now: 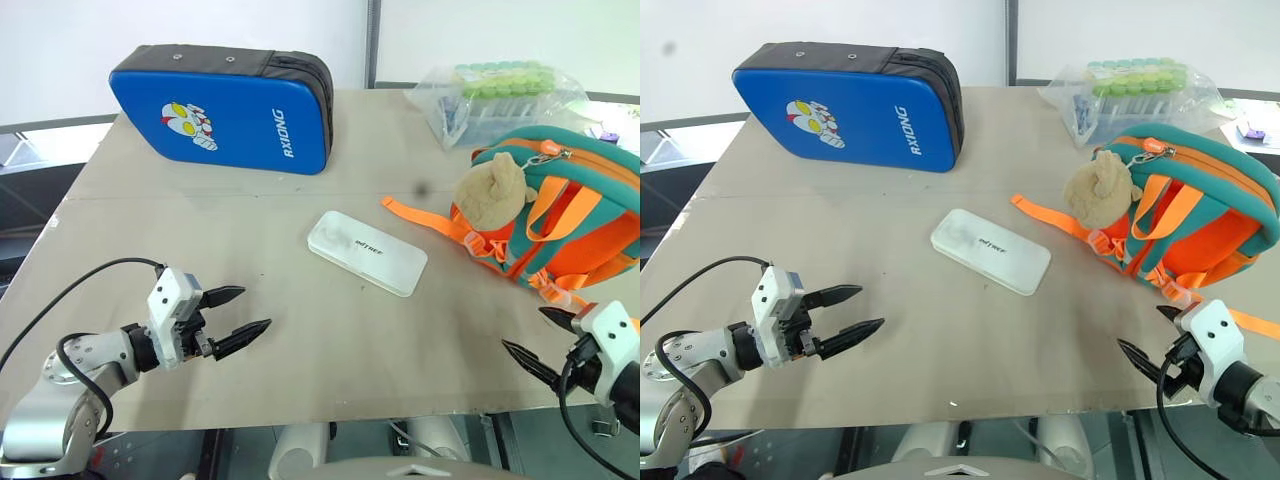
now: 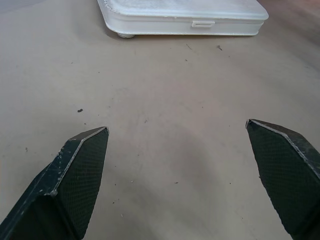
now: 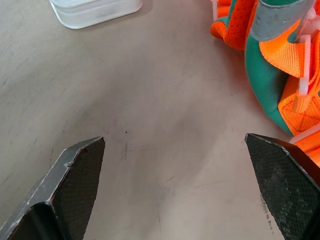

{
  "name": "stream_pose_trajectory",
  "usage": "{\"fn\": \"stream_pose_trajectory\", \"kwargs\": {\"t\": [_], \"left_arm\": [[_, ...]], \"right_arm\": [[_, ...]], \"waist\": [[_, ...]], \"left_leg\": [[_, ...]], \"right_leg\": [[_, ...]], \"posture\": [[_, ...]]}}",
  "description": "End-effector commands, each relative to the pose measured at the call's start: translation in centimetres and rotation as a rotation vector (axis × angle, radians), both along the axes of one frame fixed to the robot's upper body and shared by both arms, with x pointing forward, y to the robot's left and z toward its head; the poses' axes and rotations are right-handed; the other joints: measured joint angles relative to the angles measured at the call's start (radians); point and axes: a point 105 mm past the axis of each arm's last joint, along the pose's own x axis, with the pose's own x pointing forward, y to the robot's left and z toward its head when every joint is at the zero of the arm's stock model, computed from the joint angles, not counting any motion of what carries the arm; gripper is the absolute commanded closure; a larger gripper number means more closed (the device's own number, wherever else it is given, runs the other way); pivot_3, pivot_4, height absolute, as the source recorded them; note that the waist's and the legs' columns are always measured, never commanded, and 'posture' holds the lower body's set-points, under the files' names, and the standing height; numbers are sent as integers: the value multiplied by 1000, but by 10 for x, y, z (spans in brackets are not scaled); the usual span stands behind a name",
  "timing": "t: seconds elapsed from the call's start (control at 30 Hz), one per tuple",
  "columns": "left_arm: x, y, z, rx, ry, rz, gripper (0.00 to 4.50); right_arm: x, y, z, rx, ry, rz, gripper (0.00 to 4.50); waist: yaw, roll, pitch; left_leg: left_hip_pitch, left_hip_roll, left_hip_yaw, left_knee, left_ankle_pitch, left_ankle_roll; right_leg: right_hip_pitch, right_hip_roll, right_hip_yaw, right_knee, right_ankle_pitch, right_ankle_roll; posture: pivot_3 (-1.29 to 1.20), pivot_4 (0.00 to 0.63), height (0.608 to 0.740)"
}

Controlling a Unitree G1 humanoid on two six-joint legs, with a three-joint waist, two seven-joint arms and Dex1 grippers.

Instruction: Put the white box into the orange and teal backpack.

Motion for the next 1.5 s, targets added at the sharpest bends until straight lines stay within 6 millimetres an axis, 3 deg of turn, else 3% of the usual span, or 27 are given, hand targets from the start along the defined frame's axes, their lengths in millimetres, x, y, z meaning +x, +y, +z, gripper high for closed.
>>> {"fn": "stream_pose_trajectory", "kwargs": {"t": [0.03,0.17,0.23,0.33,0.47,0.53,0.57,0.8,0.93,1.13,1.43,1.5], "left_arm": [[8,2,11,4,-58,4,0],[28,-6,26,-28,-115,25,0],[35,-11,32,-47,-121,29,0],[51,-18,40,-90,-101,73,819],[82,-31,42,-66,-31,148,2639],[94,-40,46,-86,14,147,3747],[105,-41,47,-38,18,159,4122],[162,-40,38,200,3,198,4122],[176,-67,20,293,-28,46,4122],[156,-81,9,341,-42,-85,4122],[65,-67,0,332,52,-57,4122],[54,-66,2,308,75,-23,4122]], "right_arm": [[6,10,15,4,-78,26,76],[17,41,28,-8,-120,65,76],[19,55,31,92,-88,91,76],[29,71,30,171,-33,94,1295],[46,85,21,153,20,69,3130],[53,89,16,107,26,62,4260],[60,87,12,56,20,31,4500],[90,87,6,-106,4,-59,4500],[98,109,4,-153,3,19,4500],[114,141,13,-134,-38,134,4500],[128,151,14,-234,-89,274,4500],[129,152,13,-247,-99,303,4500]], "waist": [[3,0,0],[9,0,0],[9,-1,-1],[9,-1,0],[11,-1,0],[10,-1,0],[9,-1,0],[-4,-1,0],[-14,-1,0],[-26,-1,0],[-45,-1,0],[-43,-1,0]], "left_leg": [[0,0,0,0,0,0],[0,2,0,1,0,0],[0,2,0,1,0,0],[-1,2,-1,1,0,0],[-2,0,1,2,0,0],[-2,-2,0,2,0,0],[-3,-3,0,1,0,0],[-2,-4,0,1,0,0],[-5,-4,1,1,0,-1],[-5,-4,3,0,0,0],[-2,-1,2,0,0,0],[-2,1,3,0,0,0]], "right_leg": [[0,0,0,0,0,0],[0,1,-2,0,1,-1],[0,1,-3,0,1,-2],[0,2,-3,0,2,-3],[0,3,-5,0,5,-2],[0,4,-5,0,6,-1],[0,4,-5,0,6,-1],[0,5,-4,1,6,-2],[-3,5,-3,0,6,-2],[-4,5,-1,1,6,-2],[-5,5,5,2,6,-1],[-5,5,6,2,6,-1]], "posture": [[0,150,740],[0,150,740],[0,150,740],[0,150,740],[0,150,740],[0,150,740],[0,150,740],[0,150,740],[0,150,740],[0,150,740],[0,150,740],[0,150,740]]}}
